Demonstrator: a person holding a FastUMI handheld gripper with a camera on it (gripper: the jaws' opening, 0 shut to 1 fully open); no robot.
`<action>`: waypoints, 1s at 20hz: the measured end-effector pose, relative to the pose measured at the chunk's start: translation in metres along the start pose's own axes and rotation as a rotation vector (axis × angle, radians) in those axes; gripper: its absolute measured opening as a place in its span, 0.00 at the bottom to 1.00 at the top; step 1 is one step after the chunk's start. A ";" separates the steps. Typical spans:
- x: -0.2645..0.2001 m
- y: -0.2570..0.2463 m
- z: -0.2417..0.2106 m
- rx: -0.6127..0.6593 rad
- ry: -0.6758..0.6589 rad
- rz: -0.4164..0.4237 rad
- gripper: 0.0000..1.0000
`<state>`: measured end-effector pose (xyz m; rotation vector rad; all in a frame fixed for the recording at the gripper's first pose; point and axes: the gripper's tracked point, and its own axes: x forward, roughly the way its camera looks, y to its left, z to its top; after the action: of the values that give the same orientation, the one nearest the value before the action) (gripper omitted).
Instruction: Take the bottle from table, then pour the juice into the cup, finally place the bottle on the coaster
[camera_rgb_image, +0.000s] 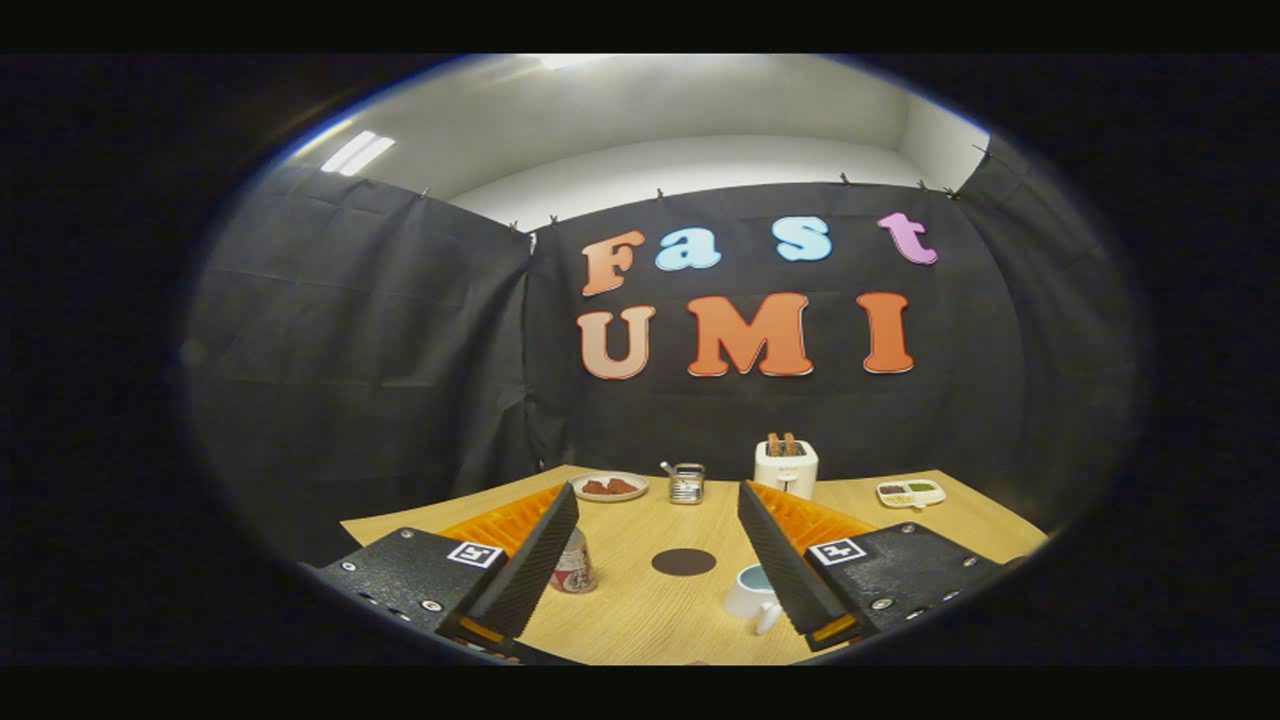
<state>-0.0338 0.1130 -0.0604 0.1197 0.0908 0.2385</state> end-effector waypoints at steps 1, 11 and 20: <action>0.003 0.007 -0.008 0.003 0.011 0.010 0.95; 0.035 0.044 -0.082 0.003 0.130 0.047 0.96; 0.075 0.079 -0.149 0.039 0.250 0.076 0.96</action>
<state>0.0049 0.2228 -0.2037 0.1321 0.3398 0.3267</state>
